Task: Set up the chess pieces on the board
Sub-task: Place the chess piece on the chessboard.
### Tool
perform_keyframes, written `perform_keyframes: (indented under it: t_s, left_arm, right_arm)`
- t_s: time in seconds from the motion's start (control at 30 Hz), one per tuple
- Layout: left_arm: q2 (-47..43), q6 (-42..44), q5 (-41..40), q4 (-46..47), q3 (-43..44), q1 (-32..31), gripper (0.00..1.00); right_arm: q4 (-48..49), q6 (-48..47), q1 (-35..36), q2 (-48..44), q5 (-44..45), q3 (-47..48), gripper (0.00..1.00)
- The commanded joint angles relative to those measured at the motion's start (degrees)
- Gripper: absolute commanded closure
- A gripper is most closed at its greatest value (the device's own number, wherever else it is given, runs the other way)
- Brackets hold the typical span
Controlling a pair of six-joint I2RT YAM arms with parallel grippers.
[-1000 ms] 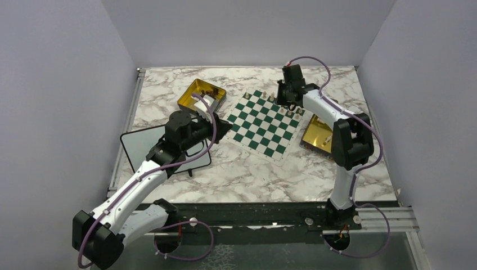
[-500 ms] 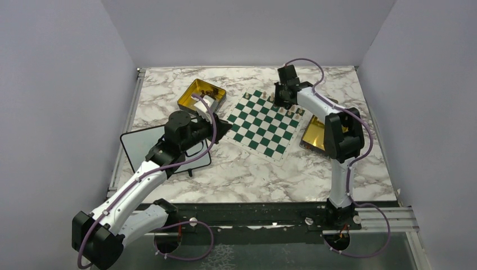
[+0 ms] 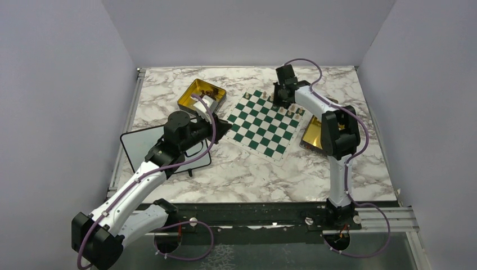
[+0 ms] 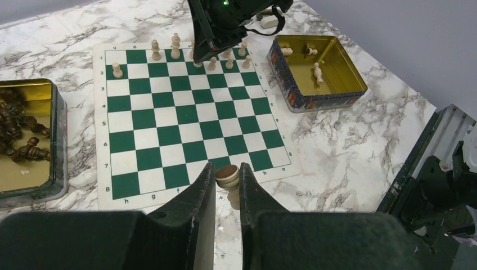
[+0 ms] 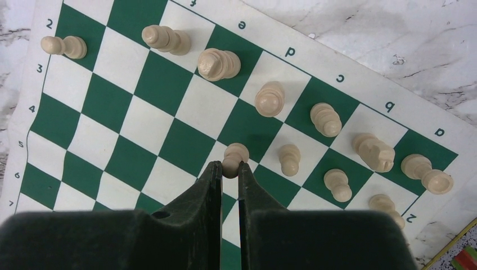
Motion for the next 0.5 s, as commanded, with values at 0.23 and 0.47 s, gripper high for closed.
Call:
perform_keyframes:
  t_s: [0.23,0.47]
  left_arm:
    - [-1.24,0.33,1.64,0.41,-0.17,-0.13,0.99]
    - [-1.18,0.33,1.76,0.58,-0.08,-0.13,1.00]
  right_arm:
    - [-2.95,1.44,-0.98,2.53,1.44,3.74,0.85]
    - [-3.36,1.51,-1.12,3.74,0.76,4.81,0.85]
